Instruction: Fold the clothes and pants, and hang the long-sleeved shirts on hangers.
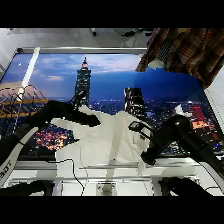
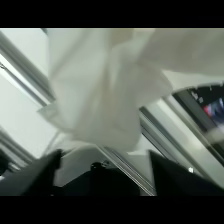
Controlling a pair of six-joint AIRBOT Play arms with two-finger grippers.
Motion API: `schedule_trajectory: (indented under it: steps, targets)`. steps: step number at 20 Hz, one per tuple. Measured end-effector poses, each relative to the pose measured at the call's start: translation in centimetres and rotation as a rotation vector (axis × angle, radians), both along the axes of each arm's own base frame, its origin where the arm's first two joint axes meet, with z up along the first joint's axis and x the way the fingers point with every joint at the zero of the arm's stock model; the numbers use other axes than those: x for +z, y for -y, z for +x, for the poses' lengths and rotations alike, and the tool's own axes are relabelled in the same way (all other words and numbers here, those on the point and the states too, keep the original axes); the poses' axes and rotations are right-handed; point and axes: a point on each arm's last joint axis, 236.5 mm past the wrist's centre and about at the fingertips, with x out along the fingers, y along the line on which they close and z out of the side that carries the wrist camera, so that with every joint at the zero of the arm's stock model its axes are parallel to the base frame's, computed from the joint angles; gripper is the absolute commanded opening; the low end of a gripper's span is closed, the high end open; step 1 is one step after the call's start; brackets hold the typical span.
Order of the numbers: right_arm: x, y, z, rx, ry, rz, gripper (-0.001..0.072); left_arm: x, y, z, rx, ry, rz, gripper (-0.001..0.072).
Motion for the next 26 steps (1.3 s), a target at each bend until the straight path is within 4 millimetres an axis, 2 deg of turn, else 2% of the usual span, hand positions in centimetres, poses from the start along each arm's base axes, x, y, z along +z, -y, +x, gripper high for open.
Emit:
schedule_trajectory:
  steps: [2, 3, 4, 6, 8, 9, 10, 12, 13, 16, 18, 19, 22, 24, 26]
  targets:
    - [-0.9, 1.4, 2.3, -0.111, 0.104, -0.062, 0.0661, -0.3, 0.2, -0.2, -0.006, -0.007, -0.001, 0.0499]
    - [-0.9, 2.1, 4.3, -0.188, 0.190, -0.077, 0.0570, -0.3, 0.3, -0.3, -0.008, -0.007, -0.001, 0.0499]
    - [-0.6, 2.8, 6.5, -0.264, 0.275, -0.078, 0.0544, -0.2, 0.4, -0.3, -0.010, -0.005, -0.004, 0.0499]
    - [0.5, 4.5, 10.7, -0.439, 0.409, -0.040, 0.0536, 0.1, 0.4, -0.4, -0.014, 0.001, -0.007, 0.0499]
    - [0.6, 6.5, 13.7, -0.598, 0.454, 0.019, 0.0539, 0.4, 0.5, -0.5, -0.015, 0.007, -0.010, 0.0499]
    - [0.1, 7.3, 14.6, -0.653, 0.442, 0.051, 0.0543, 0.5, 0.5, -0.5, -0.015, 0.008, -0.010, 0.0499]
    - [-0.6, 7.8, 15.3, -0.700, 0.413, 0.089, 0.0590, 0.6, 0.4, -0.5, -0.016, 0.010, -0.011, 0.0499]
    - [-2.6, 8.3, 15.9, -0.751, 0.333, 0.142, 0.0601, 0.6, 0.5, -0.5, -0.018, 0.010, -0.012, 0.0499]
    - [-3.7, 8.3, 16.1, -0.765, 0.296, 0.160, 0.0633, 0.7, 0.4, -0.5, -0.018, 0.011, -0.012, 0.0499]
    - [-6.8, 7.6, 16.5, -0.761, 0.196, 0.215, 0.0633, 0.7, 0.5, -0.5, -0.017, 0.012, -0.012, 0.0499]
    - [-8.1, 6.7, 17.1, -0.724, 0.187, 0.246, 0.0624, 0.7, 0.5, -0.5, -0.017, 0.011, -0.013, 0.0499]
    - [-8.6, 6.2, 17.6, -0.694, 0.200, 0.258, 0.0572, 0.7, 0.4, -0.5, -0.017, 0.011, -0.012, 0.0499]
    - [-8.9, 4.2, 19.7, -0.608, 0.290, 0.286, 0.0040, 0.7, 0.5, -0.5, -0.014, 0.009, -0.012, 0.0497]
    - [-8.2, 2.5, 21.4, -0.550, 0.364, 0.306, 0.0045, 0.8, 0.5, -0.5, -0.014, 0.010, -0.013, 0.0466]
    - [-6.6, 0.2, 22.9, -0.483, 0.422, 0.337, 0.0044, 1.2, 0.3, -0.3, -0.003, 0.017, -0.017, 0.0489]
